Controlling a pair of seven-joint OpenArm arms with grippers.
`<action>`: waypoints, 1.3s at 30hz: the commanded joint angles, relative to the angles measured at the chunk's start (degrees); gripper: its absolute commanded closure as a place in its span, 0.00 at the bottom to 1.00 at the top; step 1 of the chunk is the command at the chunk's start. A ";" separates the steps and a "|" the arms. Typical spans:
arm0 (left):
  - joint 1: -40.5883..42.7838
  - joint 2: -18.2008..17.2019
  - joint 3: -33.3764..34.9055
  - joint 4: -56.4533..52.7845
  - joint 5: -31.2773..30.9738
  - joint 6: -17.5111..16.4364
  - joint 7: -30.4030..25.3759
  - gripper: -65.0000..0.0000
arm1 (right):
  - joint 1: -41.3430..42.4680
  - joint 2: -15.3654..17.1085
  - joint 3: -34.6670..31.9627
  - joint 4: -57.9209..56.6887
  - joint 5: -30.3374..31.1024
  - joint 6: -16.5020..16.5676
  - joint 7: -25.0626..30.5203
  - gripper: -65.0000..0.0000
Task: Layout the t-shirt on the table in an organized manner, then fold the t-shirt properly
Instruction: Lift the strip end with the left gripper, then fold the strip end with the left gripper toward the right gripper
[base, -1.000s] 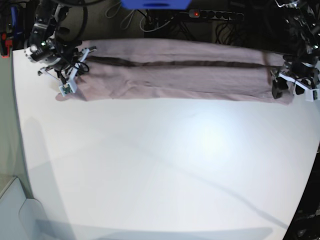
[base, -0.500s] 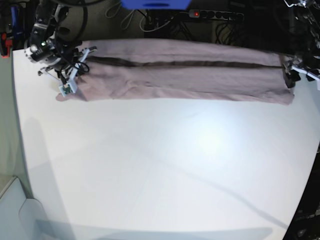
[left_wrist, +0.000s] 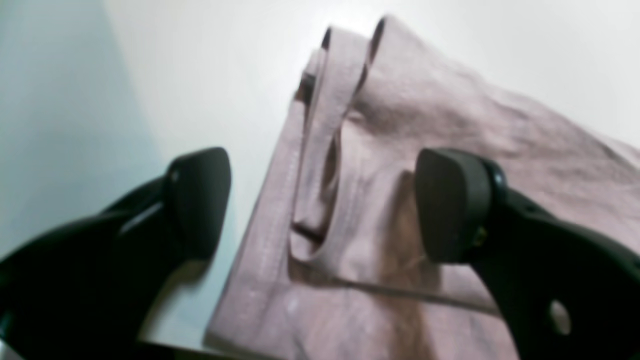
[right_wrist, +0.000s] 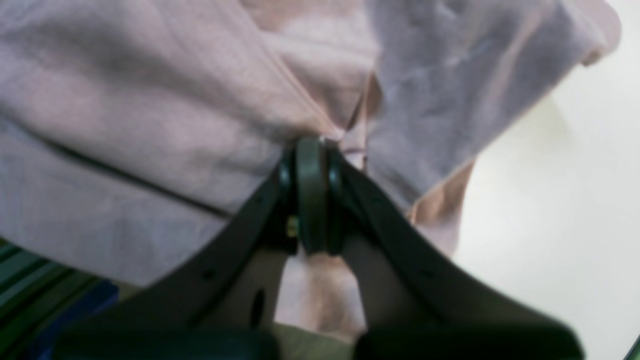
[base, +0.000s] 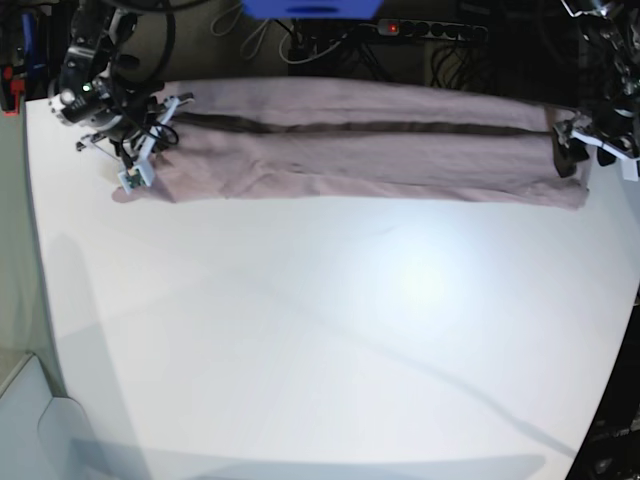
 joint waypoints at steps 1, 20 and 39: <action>0.15 -0.66 0.04 -0.39 0.67 -0.14 1.87 0.17 | -0.06 -0.05 -0.10 -0.08 -0.36 -0.01 -1.67 1.00; -0.81 -1.01 3.99 0.57 0.67 -0.06 2.22 1.00 | 1.00 0.22 -0.10 -0.08 -0.36 -0.01 -1.94 1.00; 4.81 8.57 15.42 41.89 0.58 -0.06 18.22 1.00 | 1.17 0.13 -0.18 -0.08 -0.36 -0.01 -1.67 1.00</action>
